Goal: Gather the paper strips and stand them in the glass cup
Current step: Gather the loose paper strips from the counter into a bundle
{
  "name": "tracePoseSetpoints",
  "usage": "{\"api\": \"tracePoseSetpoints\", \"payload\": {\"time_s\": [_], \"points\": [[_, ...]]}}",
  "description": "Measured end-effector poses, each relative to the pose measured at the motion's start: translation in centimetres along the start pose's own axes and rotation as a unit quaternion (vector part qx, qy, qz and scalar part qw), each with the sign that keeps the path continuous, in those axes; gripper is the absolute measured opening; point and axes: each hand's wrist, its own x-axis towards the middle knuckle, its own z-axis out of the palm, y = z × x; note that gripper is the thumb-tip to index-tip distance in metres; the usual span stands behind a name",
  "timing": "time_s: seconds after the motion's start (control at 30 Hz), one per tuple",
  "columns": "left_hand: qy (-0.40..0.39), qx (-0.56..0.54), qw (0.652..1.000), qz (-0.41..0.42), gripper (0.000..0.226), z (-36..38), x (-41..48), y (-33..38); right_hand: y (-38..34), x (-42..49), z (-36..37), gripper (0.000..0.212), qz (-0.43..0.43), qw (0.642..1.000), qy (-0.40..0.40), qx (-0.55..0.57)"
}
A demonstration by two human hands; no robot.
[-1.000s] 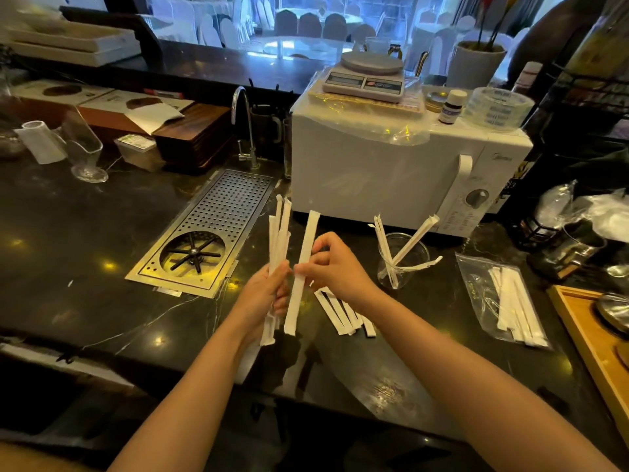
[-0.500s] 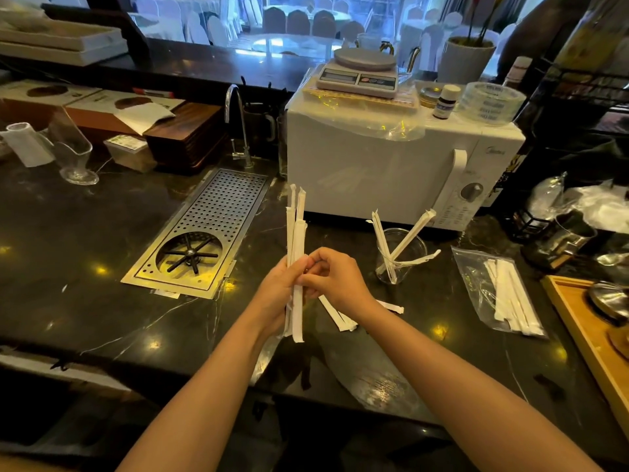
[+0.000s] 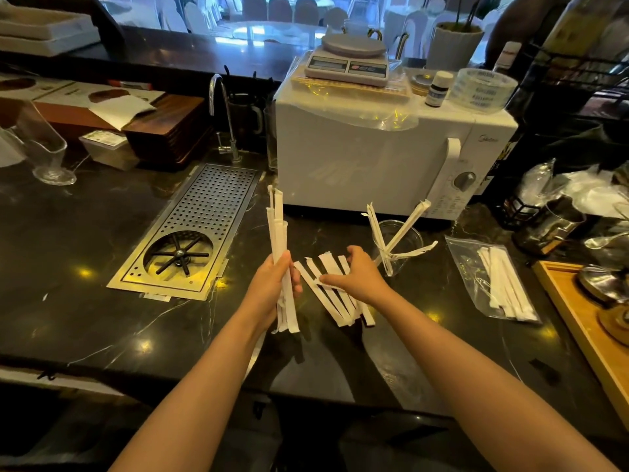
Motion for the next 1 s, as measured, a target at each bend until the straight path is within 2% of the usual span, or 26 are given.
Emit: {"api": "tracePoseSetpoints", "payload": {"time_s": [0.07,0.23,0.37,0.57,0.8,1.0], "points": [[0.003,-0.003,1.0,0.0,0.018,-0.1,0.2,0.2,0.6,0.4,0.4,0.098,0.03,0.996,-0.015,-0.079],[-0.007,0.004,1.0,-0.009,0.018,-0.6,0.6,-0.1,1.6,0.8,1.7,0.1,0.087,0.97,-0.014,-0.227],[-0.009,0.013,1.0,-0.013,0.019,-1.0,1.0,-0.3,1.6,1.1,2.3,0.1,0.114,0.965,-0.002,-0.238],[-0.025,0.023,0.999,-0.023,0.022,-1.2,1.4,-0.5,1.4,1.0,2.7,0.094,0.107,0.962,0.005,-0.252],[-0.033,0.025,0.999,-0.035,0.023,-1.2,1.7,-0.8,1.2,0.8,2.5,0.07,0.089,0.96,-0.002,-0.264],[-0.049,0.027,0.998,-0.04,0.024,-1.1,1.9,-1.1,0.8,0.8,2.1,0.06,0.079,0.949,-0.02,-0.304]]}}
